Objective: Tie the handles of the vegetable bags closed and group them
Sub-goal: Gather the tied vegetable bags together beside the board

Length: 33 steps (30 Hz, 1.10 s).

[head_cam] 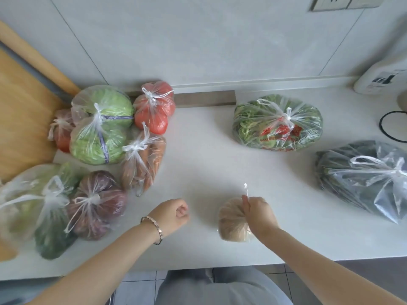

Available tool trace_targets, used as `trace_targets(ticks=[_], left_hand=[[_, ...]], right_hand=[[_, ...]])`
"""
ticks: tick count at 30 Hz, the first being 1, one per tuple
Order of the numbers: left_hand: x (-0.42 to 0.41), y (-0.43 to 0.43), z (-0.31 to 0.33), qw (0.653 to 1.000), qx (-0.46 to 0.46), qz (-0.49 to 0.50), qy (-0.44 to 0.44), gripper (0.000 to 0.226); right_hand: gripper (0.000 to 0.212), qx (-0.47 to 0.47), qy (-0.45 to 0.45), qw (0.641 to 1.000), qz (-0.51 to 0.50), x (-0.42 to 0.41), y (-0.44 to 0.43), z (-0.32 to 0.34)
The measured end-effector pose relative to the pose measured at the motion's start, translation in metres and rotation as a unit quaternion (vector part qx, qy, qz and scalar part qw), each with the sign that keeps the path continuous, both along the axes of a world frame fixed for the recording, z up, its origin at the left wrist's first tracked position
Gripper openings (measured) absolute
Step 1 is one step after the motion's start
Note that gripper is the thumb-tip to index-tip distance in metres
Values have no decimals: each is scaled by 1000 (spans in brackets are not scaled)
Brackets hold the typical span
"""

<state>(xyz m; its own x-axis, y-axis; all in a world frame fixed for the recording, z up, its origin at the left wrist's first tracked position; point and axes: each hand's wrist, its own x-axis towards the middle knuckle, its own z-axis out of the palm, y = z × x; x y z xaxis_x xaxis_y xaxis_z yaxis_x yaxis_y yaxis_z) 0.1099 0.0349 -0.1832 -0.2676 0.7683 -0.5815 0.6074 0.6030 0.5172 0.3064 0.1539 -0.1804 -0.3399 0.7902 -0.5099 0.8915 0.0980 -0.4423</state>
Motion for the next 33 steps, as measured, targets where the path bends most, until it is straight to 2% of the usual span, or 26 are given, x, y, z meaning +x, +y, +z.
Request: trace_targets(ticks=[2, 3, 4, 5, 7, 9, 11, 12, 14, 15, 17, 18, 19, 21, 22, 24, 30, 33], left_hand=[[-8, -14, 0, 999, -4, -48, -4, 52], [-7, -16, 0, 997, -5, -73, 1, 71], [-16, -26, -2, 996, -1, -90, 12, 86], [-21, -31, -3, 995, -4, -99, 30, 96], [-37, -46, -7, 994, -13, -81, 66, 105], [-49, -56, -7, 991, -19, -63, 116, 100], [-64, -65, -7, 986, -27, -46, 159, 89], [-68, -66, -5, 984, -39, -42, 167, 84], [-77, -68, -4, 983, -71, -37, 162, 79], [-78, -66, -2, 982, -82, -43, 166, 77], [-77, -62, -1, 974, -99, -62, 193, 70], [-74, -60, -1, 971, -107, -63, 202, 65], [-75, -59, -2, 970, -113, -59, 205, 60], [-77, -56, -1, 971, -122, -39, 201, 51], [-82, -56, 0, 971, -125, -33, 200, 49], [-93, -59, 0, 970, -136, -37, 200, 54], [-122, -62, -4, 969, -152, -52, 188, 68], [-120, -39, 10, 943, -185, -121, 249, 58]], right_hand=[[52, -42, 33, 999, 7, -41, -25, 1], [45, -63, 54, 997, -9, -55, -36, -4], [28, -105, 83, 991, -26, -80, -51, -8], [18, -130, 67, 989, -4, -97, -62, -8], [26, -206, 130, 970, 0, -128, -81, 0], [34, -170, 193, 960, 112, -145, -89, 10], [30, -133, 215, 954, 162, -158, -90, 18], [32, -111, 219, 960, 133, -158, -84, 15], [50, -106, 152, 982, 26, -160, -74, 5], [58, -159, 97, 982, -20, -160, -70, -1], [62, -324, 35, 942, -77, -161, -72, -11], [58, -375, 41, 922, -88, -161, -76, -15], [51, -388, 55, 914, -100, -166, -82, -20], [38, -308, 82, 944, -86, -174, -93, -31], [38, -254, 89, 961, -64, -180, -96, -36], [45, -199, 109, 974, -25, -191, -95, -36], [48, -203, 111, 967, 110, -221, -77, -35], [40, -239, 115, 956, 128, -213, -62, -31]])
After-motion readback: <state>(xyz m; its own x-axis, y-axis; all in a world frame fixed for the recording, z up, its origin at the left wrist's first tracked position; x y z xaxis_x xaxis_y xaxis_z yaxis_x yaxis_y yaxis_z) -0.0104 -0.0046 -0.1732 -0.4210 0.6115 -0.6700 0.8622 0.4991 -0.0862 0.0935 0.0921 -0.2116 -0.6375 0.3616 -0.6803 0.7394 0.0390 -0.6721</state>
